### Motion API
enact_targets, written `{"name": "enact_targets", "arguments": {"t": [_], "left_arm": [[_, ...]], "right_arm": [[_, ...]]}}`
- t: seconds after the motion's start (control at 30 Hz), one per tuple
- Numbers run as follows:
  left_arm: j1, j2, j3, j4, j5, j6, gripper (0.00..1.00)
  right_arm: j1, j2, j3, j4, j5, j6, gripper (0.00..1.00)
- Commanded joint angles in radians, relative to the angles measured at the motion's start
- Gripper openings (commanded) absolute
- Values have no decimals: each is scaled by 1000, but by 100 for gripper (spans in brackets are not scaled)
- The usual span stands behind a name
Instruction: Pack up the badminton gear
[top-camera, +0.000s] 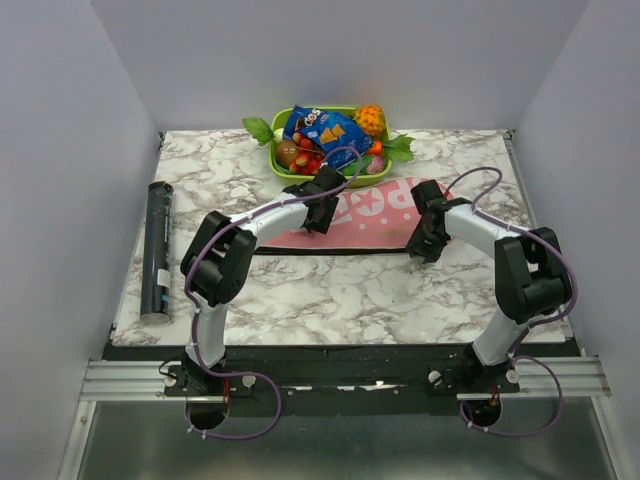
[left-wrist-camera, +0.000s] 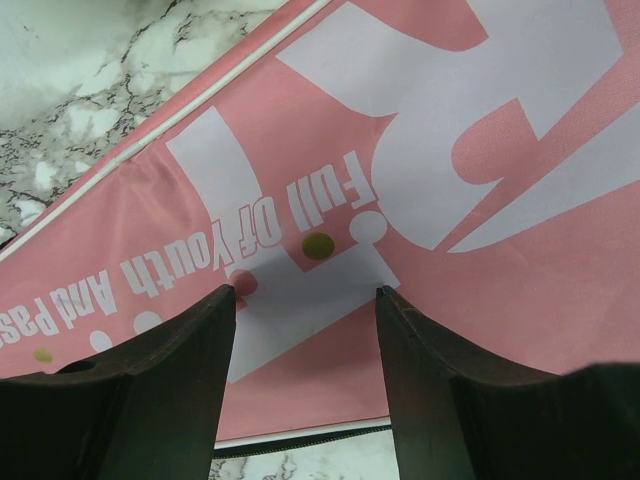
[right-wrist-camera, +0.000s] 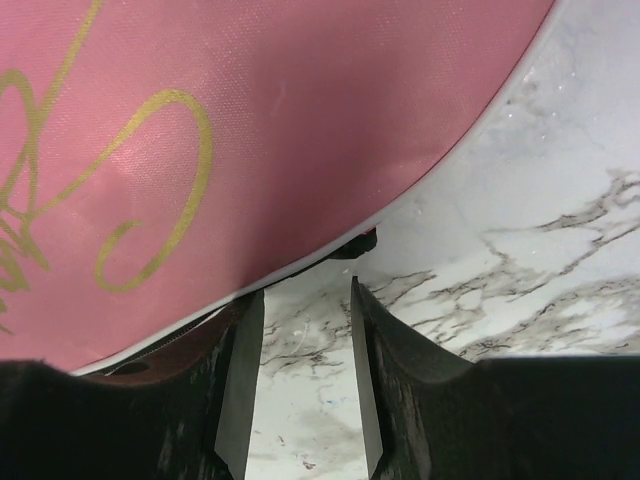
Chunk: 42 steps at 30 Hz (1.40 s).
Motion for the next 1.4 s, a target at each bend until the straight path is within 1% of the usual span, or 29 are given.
{"name": "enact_targets", "arguments": {"t": [0.0,0.2,0.37,0.53,0.73,0.8,0.93,1.07,1.2,1.23,1.3,1.33,1.37], "left_arm": [[-1,-2,-16,6,14,-8,65],[-1,-8,-22,5,8,-1,65],[-1,-11,-30,9,5,2,65],[-1,-10,-30,11,8,0,65],[0,3,-20,6,8,0,65],[0,3,-20,6,10,0,65],[0,6,-22,8,8,2,65],[0,9,-20,6,8,2,65],[0,9,-22,6,8,2,65],[0,10,-20,6,8,2,65],[0,10,-20,6,5,3,65],[0,12,-20,8,5,5,65],[0,18,-20,8,5,6,65]], "right_arm": [[8,44,63,-2,57,19,49],[-6,70,104,-37,111,31,50],[-41,73,97,-51,126,25,49],[-73,82,94,-42,112,13,45],[-73,102,109,-32,85,0,40],[-75,105,118,-34,73,-4,40],[-73,107,123,-20,60,-20,32],[-73,131,147,-32,57,-23,32],[-73,137,153,-32,54,-29,20],[-73,139,155,-32,54,-30,13],[-73,143,160,-32,47,-34,3],[-73,145,161,-32,42,-37,1],[-73,147,164,-31,30,-41,1]]}}
